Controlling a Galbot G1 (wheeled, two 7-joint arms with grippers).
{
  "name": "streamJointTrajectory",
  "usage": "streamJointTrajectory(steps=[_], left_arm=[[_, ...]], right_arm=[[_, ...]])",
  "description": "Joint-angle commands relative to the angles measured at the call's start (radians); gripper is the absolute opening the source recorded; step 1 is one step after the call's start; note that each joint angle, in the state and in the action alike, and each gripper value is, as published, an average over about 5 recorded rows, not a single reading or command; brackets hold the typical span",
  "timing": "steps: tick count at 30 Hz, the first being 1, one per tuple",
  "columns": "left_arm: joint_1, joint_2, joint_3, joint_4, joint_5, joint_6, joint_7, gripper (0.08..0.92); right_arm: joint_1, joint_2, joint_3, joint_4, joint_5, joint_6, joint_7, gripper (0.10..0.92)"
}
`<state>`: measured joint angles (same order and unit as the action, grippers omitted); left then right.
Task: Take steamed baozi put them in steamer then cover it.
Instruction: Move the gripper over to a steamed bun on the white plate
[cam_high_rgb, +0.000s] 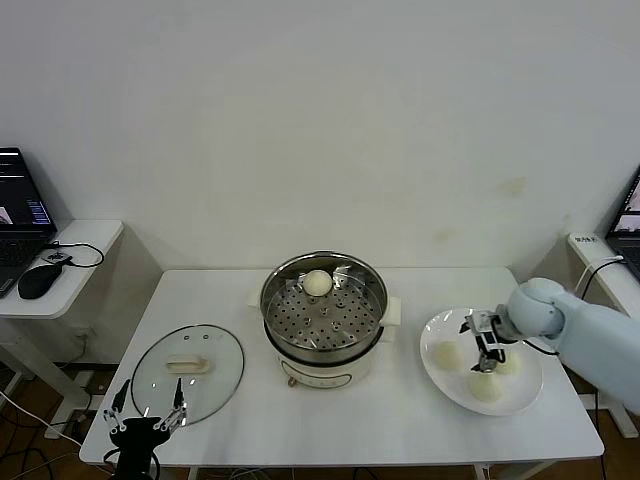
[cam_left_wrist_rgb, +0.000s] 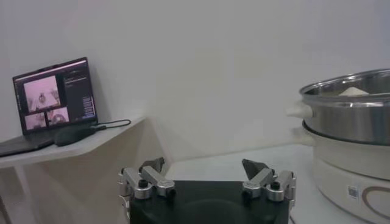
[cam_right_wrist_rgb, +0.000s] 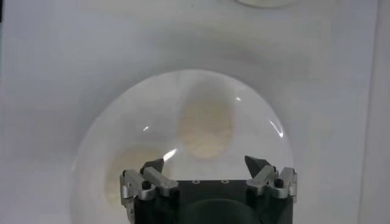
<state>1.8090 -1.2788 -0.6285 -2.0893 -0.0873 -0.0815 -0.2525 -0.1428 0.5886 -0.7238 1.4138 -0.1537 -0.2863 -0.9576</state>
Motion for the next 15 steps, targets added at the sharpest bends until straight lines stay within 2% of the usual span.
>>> streamJointTrajectory(steps=[1,11,15], left_arm=[[-0.001,0.001,0.0,0.001,0.0,0.0,0.001,0.823],[-0.007,-0.005,0.003,0.008,-0.002,0.002,0.001,0.823],[-0.008,-0.006,0.003,0.008,-0.002,0.001,0.0,0.823]], right_arm=[[-0.048,0.074,0.036,-0.061,-0.017,0.001,0.013,0.812],[-0.046,0.103,0.021,-0.089,-0.034,-0.016,0.008,0.733],[-0.048,0.104,0.023,-0.092,-0.038,-0.024,0.007,0.679]])
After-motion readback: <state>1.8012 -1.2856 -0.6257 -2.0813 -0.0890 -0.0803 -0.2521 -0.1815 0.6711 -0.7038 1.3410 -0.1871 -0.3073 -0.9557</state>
